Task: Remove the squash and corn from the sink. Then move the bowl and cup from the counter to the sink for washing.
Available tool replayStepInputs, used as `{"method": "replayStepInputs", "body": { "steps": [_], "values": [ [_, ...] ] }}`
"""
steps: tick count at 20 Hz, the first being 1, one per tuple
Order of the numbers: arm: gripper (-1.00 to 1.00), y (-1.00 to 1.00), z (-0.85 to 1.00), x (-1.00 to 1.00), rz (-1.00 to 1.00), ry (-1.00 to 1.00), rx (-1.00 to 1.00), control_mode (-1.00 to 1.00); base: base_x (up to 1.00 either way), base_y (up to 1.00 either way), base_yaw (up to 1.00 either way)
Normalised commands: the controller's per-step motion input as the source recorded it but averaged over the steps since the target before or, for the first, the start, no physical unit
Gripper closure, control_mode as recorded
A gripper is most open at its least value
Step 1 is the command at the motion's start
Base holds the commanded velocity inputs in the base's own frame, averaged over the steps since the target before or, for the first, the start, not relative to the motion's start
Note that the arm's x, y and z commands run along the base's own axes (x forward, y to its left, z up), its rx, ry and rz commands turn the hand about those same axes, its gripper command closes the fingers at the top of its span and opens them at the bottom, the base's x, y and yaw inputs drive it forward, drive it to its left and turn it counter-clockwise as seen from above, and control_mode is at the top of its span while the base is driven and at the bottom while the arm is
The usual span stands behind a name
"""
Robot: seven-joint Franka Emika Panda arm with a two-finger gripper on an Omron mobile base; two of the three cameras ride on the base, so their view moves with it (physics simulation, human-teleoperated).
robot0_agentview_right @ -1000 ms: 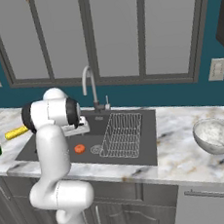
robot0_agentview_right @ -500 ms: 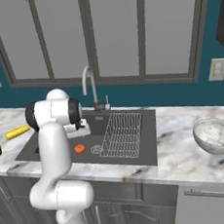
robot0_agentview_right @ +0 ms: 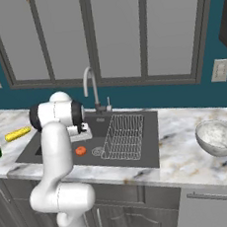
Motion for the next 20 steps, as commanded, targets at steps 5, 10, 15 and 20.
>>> {"method": "replayStepInputs", "body": {
  "steps": [5,10,15,20],
  "values": [
    [-1.00,0.05,-0.23,0.11,0.00,0.03,0.00,-1.00,0.00,0.00,0.00],
    [-1.00,0.03,-0.23,0.12,0.00,0.03,0.00,-1.00,0.00,0.00,0.00],
    [-1.00,0.01,-0.23,0.10,0.00,0.04,0.00,-1.00,0.00,0.00,0.00],
    [-1.00,0.00,-0.19,0.06,-0.01,0.03,0.00,-1.00,0.00,0.00,0.00]
  ]
}}
